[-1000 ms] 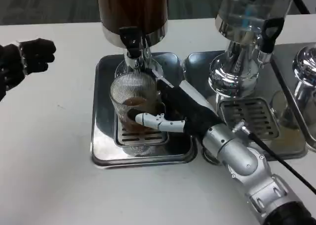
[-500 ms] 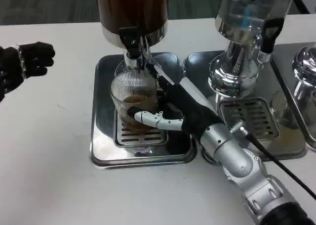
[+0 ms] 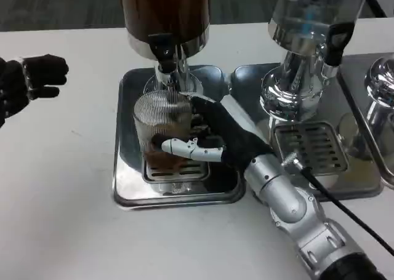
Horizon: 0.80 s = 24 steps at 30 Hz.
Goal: Grasp the cup under the faucet to collect the drink, then remove the cup.
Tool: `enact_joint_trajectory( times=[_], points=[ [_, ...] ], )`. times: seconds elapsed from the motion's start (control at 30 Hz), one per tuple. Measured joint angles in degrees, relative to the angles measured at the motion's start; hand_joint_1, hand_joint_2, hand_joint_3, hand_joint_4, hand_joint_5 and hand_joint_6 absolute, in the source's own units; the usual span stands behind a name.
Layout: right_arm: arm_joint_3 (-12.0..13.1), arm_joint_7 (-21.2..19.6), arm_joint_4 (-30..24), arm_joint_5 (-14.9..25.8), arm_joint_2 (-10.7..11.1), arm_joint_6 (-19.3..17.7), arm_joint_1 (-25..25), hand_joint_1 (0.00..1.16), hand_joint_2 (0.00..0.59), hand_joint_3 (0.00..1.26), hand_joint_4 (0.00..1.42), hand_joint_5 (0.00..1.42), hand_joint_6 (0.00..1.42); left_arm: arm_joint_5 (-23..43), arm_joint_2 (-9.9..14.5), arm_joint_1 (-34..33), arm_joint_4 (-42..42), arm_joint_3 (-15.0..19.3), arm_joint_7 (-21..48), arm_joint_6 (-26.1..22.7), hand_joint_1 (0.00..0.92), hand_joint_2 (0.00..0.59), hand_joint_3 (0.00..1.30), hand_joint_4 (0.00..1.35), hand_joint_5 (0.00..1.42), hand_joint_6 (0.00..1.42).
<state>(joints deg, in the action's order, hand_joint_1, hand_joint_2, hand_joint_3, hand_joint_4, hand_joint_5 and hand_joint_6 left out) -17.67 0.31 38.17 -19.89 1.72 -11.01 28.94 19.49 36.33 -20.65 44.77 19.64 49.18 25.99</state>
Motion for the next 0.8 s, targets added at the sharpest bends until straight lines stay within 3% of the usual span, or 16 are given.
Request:
enact_joint_trajectory(
  times=[0.23,0.8],
  points=[
    [-1.02,-2.66,-0.05,-1.25,-0.87,0.03,-0.25,0.63,0.199,0.30,0.41,0.51,0.66,-0.06,0.28,0.16,0.39,0.00,-0.09,0.00,0.000,0.107,0.40,0.28,0.25,0.28],
    [-1.76,-10.60,-1.60,-4.19,-1.44,-1.29,-3.83,0.64,0.203,0.40,0.54,0.67,0.88,-0.77,0.31,0.33,0.56,-0.18,-0.55,0.01,0.000,0.108,0.40,0.29,0.26,0.29]
  ],
)
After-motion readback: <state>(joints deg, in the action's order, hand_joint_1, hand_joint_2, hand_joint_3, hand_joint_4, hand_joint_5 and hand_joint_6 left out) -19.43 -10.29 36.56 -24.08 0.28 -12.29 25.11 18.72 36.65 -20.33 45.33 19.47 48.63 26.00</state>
